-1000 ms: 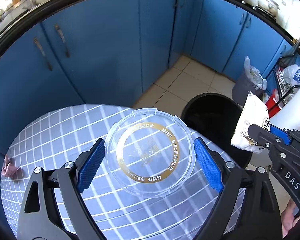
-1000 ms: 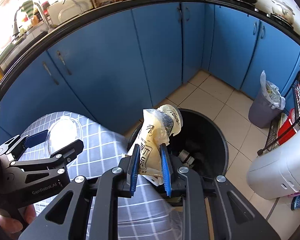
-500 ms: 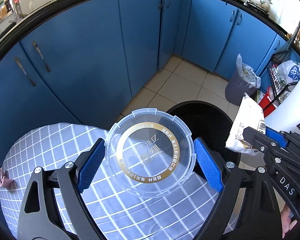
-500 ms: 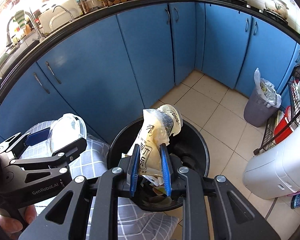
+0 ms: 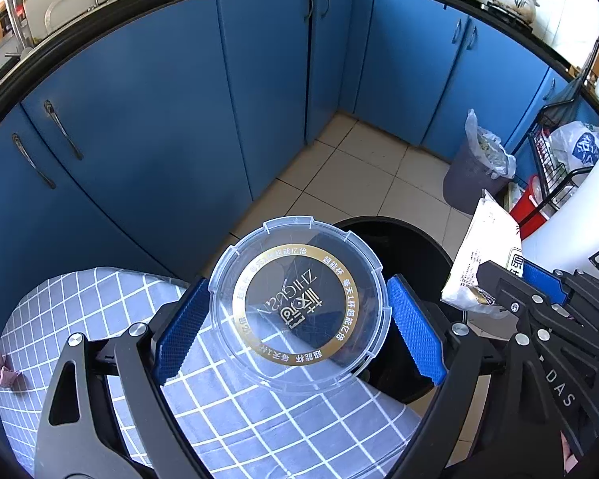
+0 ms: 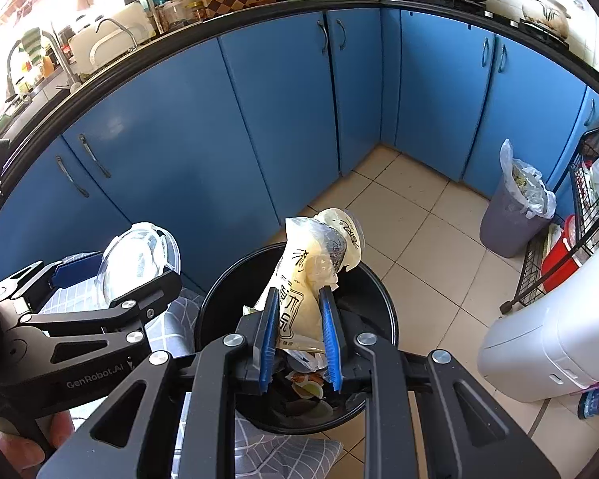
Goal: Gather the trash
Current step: 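Carry the bread bag over the bin and open the right tool while the left tool carries the lid, then hold the clear lid over the bin and open the left tool to drop it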
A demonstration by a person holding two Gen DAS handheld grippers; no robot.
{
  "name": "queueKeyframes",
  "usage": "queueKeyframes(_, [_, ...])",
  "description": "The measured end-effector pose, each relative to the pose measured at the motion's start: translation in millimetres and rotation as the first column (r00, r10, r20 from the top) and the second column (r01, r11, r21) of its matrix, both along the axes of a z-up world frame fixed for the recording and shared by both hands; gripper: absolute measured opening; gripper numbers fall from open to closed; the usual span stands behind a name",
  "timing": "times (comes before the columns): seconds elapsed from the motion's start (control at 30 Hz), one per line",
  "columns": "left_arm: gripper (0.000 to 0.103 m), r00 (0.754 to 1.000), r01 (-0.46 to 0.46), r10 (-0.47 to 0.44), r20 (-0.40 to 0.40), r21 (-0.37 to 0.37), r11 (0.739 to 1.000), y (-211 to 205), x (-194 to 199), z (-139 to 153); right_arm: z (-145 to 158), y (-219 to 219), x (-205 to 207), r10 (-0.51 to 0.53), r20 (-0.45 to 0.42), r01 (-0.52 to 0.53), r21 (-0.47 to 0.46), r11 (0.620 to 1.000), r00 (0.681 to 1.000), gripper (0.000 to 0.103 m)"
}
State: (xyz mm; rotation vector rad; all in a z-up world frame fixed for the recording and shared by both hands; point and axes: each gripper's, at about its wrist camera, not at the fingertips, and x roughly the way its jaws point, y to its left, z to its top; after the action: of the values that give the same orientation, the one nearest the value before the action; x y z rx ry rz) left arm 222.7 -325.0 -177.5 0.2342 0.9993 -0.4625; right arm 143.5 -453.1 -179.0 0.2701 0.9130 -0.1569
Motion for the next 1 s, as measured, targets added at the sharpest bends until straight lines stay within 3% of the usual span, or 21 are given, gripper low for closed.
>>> queueKeyframes(0.67, [0.088,1.0,0.0,0.0,0.003,-0.005,1.0,-2.3,4.1,0.8,-4.8,1.5,3.5,0.012,-0.007,-0.012,-0.001,1.0,1.0,0.021])
queueKeyframes(0.93, [0.088,1.0,-0.003,0.003,0.003,-0.004,1.0,-3.9,6.8,1.0,-4.6,-3.3,3.0,-0.01,-0.013,0.01,0.003,1.0,1.0,0.037])
queueKeyframes(1.0, [0.088,1.0,-0.004,0.004,0.0,-0.005,1.0,-4.8,7.8,0.4,-3.8,-4.6,0.6,-0.023,-0.009,0.022,-0.008,1.0,1.0,0.047])
